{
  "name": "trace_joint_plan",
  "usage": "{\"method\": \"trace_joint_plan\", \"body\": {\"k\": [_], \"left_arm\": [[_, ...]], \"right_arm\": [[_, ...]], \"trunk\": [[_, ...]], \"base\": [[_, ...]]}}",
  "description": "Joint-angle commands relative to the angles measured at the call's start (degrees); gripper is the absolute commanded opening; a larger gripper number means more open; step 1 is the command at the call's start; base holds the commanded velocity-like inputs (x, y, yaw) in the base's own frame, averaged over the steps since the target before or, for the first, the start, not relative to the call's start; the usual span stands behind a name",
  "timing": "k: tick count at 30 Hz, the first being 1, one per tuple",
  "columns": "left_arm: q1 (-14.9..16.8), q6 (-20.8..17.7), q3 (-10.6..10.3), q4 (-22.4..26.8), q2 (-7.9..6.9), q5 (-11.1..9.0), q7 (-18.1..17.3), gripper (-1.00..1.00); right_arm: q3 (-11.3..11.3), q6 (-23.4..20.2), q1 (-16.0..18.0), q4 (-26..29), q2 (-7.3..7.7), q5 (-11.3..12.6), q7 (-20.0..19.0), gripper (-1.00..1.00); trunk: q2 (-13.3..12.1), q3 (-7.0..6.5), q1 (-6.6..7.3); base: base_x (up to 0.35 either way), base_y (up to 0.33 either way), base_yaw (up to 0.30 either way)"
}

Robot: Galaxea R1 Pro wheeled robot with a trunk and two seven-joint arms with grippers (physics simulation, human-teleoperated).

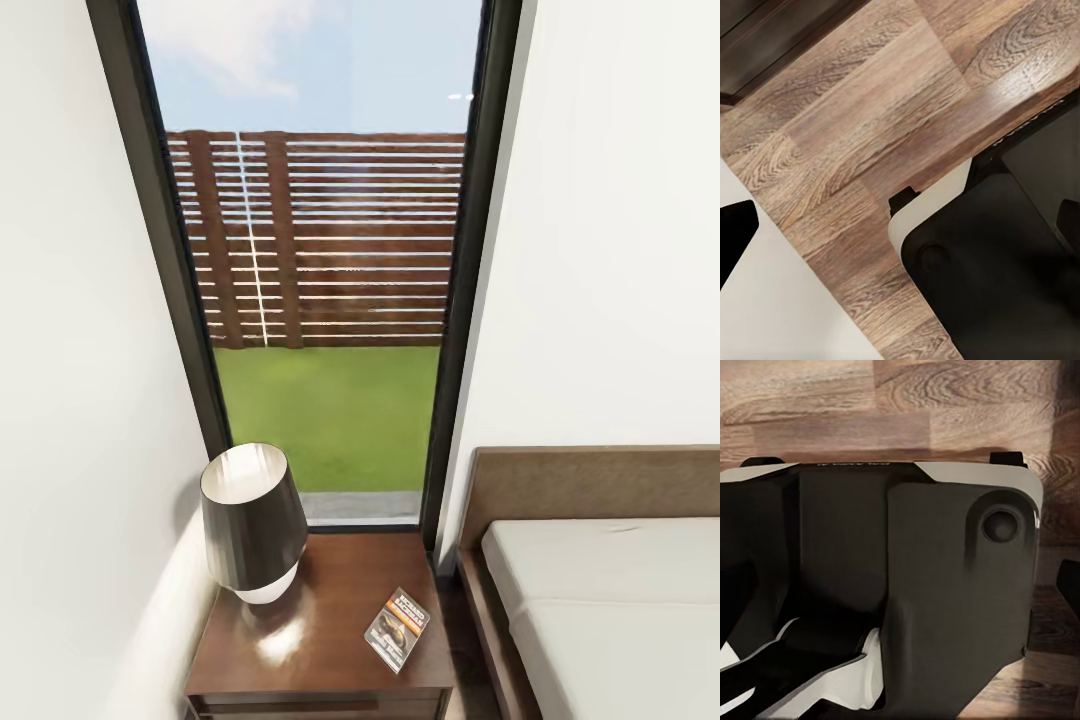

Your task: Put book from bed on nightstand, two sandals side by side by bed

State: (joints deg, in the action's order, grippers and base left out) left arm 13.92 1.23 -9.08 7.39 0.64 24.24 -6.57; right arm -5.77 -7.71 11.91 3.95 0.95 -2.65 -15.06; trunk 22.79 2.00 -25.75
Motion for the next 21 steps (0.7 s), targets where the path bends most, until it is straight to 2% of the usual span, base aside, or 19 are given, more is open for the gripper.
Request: {"method": "trace_joint_plan", "body": {"k": [1, 21], "left_arm": [[0.0, 0.1, -0.4, 0.0, -0.02, 0.0, 0.0, 1.0], [0.0, 0.1, -0.4, 0.0, -0.02, 0.0, 0.0, 1.0]], "right_arm": [[-0.5, -0.4, 0.0, 0.1, 0.02, -0.3, -0.2, 1.0], [-0.5, -0.4, -0.1, -0.2, 0.17, -0.3, -0.2, 1.0]], "trunk": [[0.1, 0.13, -0.03], [0.1, 0.13, -0.03]], "base": [[0.0, 0.0, 0.0], [0.0, 0.0, 0.0]]}}
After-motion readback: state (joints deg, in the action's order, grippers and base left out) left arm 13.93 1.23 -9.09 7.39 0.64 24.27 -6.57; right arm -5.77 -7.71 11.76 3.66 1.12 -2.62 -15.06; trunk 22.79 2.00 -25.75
